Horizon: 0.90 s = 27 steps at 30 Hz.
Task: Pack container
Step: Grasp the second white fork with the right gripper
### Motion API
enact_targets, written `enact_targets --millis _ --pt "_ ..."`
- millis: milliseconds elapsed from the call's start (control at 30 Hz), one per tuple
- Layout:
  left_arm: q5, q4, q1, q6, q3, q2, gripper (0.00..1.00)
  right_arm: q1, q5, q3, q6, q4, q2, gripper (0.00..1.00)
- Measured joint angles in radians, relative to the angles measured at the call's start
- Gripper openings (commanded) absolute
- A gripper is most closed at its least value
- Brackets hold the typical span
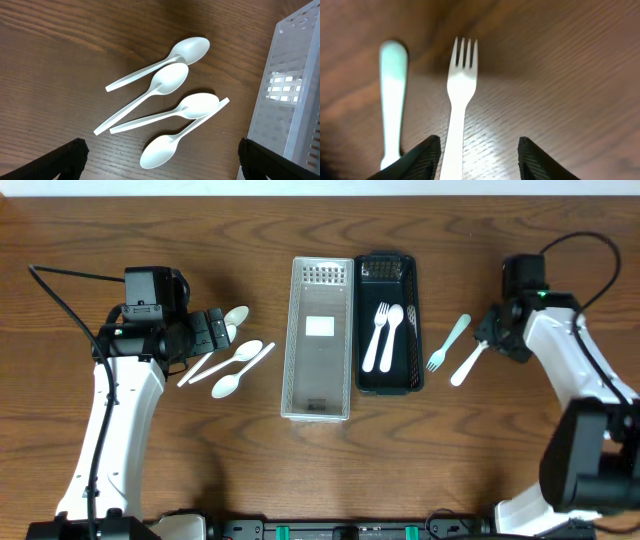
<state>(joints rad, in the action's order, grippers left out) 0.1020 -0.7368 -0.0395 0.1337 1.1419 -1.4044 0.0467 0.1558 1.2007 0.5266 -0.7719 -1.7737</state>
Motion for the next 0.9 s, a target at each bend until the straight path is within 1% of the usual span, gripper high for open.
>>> enact_targets --millis 100,267,333,400,500,533,567,800,900 --pt "0.000 0.000 0.000 0.000 0.000 0.000 0.98 0.000 -0.026 -0.006 0.002 0.019 -0.040 0.47" --pt "0.000 0.000 0.000 0.000 0.000 0.000 0.98 0.000 -0.045 -0.006 0.005 0.046 -0.098 0.47" --pt "0.000 0.000 0.000 0.000 0.000 0.000 0.98 0.000 -0.050 -0.006 0.006 0.049 -0.123 0.45" --pt "0.000 0.000 0.000 0.000 0.000 0.000 0.98 0.000 -0.052 -0.006 0.007 0.050 -0.152 0.39" --pt "0.000 0.000 0.000 0.000 0.000 0.000 0.98 0.000 -0.056 0.000 0.010 0.058 -0.166 0.24" --pt "0.000 0.000 0.000 0.000 0.000 0.000 0.98 0.000 -0.056 0.001 0.012 0.058 -0.167 0.15" --pt "0.000 0.000 0.000 0.000 0.000 0.000 0.98 0.000 -0.057 0.002 0.013 0.059 -0.167 0.01" --pt "0.000 0.000 0.000 0.000 0.000 0.000 0.98 0.000 -0.053 0.003 0.000 0.050 -0.160 0.01" --pt "0.000 0.000 0.000 0.000 0.000 0.000 0.98 -0.003 -0.051 -0.005 -0.025 0.032 -0.111 0.01"
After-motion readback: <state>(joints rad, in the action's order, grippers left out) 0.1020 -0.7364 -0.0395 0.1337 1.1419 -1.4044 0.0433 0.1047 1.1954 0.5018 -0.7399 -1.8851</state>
